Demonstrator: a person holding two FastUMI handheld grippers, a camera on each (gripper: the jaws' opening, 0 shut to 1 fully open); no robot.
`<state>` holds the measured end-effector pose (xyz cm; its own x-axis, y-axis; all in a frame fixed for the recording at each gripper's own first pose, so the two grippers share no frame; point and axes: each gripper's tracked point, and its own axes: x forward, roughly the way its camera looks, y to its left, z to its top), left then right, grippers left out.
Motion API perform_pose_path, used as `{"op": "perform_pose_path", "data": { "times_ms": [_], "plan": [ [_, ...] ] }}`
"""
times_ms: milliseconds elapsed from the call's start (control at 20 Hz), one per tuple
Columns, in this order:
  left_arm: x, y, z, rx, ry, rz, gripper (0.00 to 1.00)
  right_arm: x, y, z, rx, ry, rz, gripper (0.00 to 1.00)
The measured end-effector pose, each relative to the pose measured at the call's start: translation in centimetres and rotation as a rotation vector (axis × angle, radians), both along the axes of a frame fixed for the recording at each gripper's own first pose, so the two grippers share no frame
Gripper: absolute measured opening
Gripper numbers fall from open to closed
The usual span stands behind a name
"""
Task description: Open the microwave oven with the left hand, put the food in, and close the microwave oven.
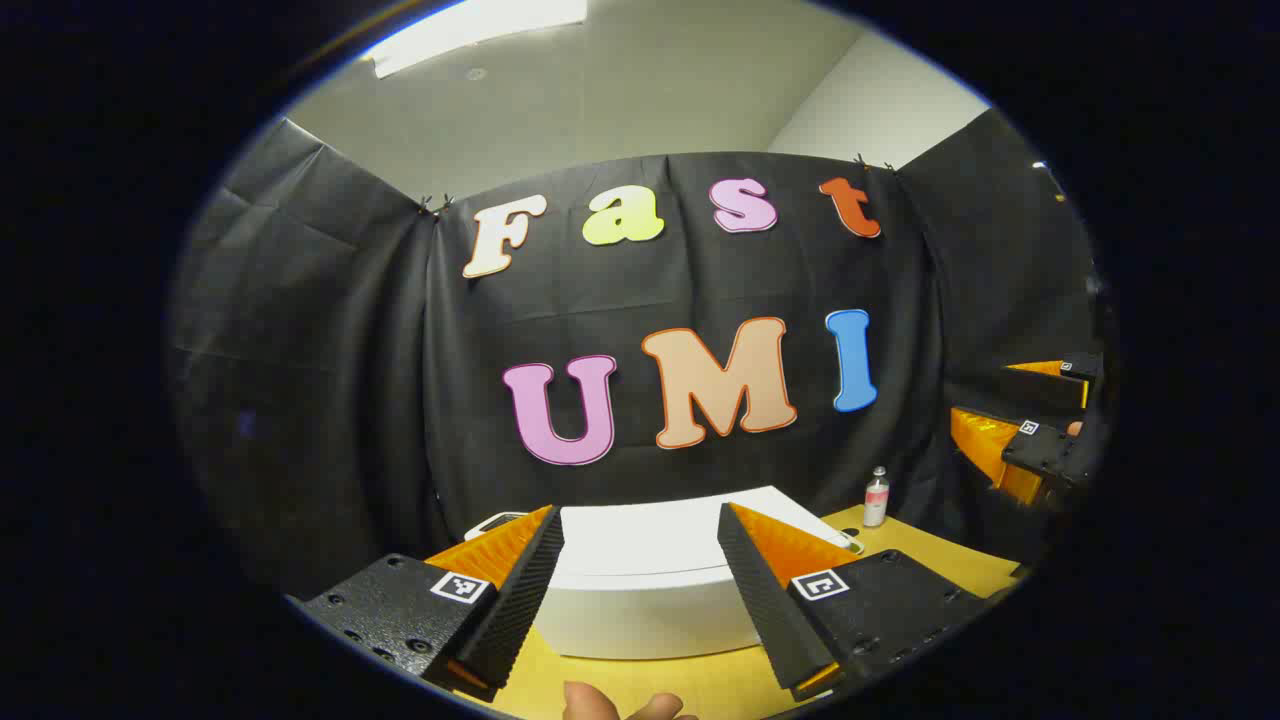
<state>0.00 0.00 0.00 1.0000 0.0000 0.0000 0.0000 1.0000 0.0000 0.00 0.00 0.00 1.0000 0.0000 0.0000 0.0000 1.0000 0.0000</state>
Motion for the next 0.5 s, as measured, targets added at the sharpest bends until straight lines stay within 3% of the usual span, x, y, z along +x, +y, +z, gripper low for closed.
{"op": "perform_pose_path", "data": {
  "times_ms": [200, 250, 500],
  "plan": [
    [0.4, -3.1, -0.9, 0.025, 0.023, -0.046, 0.95, 0.8, -0.7, -0.7, 0.022, 0.017, 0.038, 0.97],
    [0.3, -3.8, -1.3, 0.022, 0.037, -0.053, 0.99, 0.7, -0.8, -0.9, 0.011, 0.016, 0.049, 0.97],
    [0.9, -5.1, -1.8, -0.001, 0.052, -0.062, 0.97, 0.9, -0.7, -2.3, -0.012, 0.015, 0.108, 0.97]
  ]
}}
